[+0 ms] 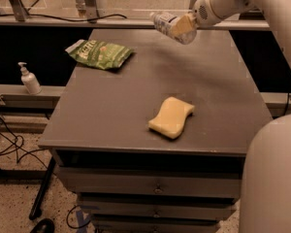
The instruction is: Move blue plastic bottle near green jalapeno chip bag
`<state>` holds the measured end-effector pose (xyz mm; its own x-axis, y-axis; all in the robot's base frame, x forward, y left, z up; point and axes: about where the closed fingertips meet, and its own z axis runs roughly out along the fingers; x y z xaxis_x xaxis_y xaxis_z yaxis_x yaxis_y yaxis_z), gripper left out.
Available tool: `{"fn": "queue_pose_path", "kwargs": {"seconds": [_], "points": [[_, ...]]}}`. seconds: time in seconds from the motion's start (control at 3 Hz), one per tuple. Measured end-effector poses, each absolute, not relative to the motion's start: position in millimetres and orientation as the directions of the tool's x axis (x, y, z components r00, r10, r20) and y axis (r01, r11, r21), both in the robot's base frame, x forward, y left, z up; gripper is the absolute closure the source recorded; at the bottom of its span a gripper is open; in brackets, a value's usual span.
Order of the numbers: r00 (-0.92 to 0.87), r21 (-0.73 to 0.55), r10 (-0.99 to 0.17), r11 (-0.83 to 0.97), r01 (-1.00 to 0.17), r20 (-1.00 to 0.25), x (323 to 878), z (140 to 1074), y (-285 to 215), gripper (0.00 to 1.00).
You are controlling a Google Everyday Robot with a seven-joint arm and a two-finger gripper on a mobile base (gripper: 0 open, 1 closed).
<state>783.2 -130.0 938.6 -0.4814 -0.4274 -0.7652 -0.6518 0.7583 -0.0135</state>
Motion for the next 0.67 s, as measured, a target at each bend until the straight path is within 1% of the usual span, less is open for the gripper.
{"fn": "queue_pose_path", "kwargs": {"seconds": [0.33, 0.67], "points": [[-0.464, -0.007, -0.507, 0.681, -0.732, -0.726, 753, 914, -95, 1.00], [-0.456, 0.003, -0.552, 0.635, -0.773, -0.698, 738, 882, -68, 1.00]]}}
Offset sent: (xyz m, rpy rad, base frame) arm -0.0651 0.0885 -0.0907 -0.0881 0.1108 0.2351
